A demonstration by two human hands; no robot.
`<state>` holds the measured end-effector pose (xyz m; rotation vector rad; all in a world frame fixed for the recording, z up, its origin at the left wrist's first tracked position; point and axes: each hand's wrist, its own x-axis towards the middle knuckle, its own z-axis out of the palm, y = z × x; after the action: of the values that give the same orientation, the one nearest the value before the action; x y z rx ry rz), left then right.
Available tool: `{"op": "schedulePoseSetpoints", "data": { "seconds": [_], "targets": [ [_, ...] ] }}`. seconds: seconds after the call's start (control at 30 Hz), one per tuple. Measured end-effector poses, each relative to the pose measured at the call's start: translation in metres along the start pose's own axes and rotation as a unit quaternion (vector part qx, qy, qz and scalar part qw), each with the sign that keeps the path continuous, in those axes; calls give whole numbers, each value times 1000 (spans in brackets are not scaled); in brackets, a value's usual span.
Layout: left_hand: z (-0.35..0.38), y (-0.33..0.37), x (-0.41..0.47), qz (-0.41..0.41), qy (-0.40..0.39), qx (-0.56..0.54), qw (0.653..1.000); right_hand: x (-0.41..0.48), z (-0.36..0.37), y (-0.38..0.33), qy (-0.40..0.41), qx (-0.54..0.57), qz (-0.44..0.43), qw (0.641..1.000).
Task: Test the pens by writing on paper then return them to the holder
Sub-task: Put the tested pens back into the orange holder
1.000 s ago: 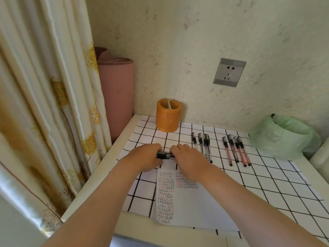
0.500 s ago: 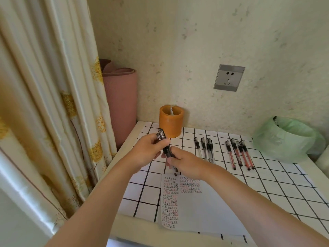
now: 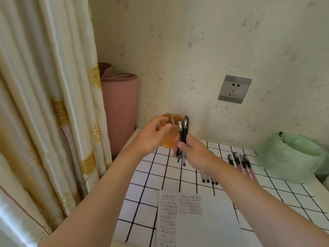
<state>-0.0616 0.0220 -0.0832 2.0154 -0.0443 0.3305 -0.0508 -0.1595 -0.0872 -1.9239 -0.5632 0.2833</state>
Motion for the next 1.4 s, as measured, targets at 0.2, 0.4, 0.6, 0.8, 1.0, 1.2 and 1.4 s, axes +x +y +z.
{"op": "schedulePoseSetpoints", "data": {
  "seconds": [0.2, 0.4, 0.6, 0.8, 1.0, 1.2, 1.4],
  "targets": [
    [13, -40, 33, -29, 39, 31, 998, 58, -18, -21, 136, 88, -47, 986],
    [30, -47, 55, 12, 24, -18, 1000, 120, -12, -33, 197, 162, -61, 965],
    [35, -57, 67, 16, 55, -22, 998, 151, 0, -19, 187, 77, -52, 978],
    [28, -64, 73, 4, 28, -24, 999, 152, 4, -8, 155, -58, -51, 985],
    [26, -66, 73, 0, 16, -26, 1000, 147, 1, -2, 155, -353, 10, 923],
    [25, -67, 73, 11, 13, 2, 1000, 146, 0, -2, 147, -415, 9, 898],
    [28, -63, 70, 17, 4, -25, 1000, 131, -5, 11, 186, -278, 11, 942]
  ]
}}
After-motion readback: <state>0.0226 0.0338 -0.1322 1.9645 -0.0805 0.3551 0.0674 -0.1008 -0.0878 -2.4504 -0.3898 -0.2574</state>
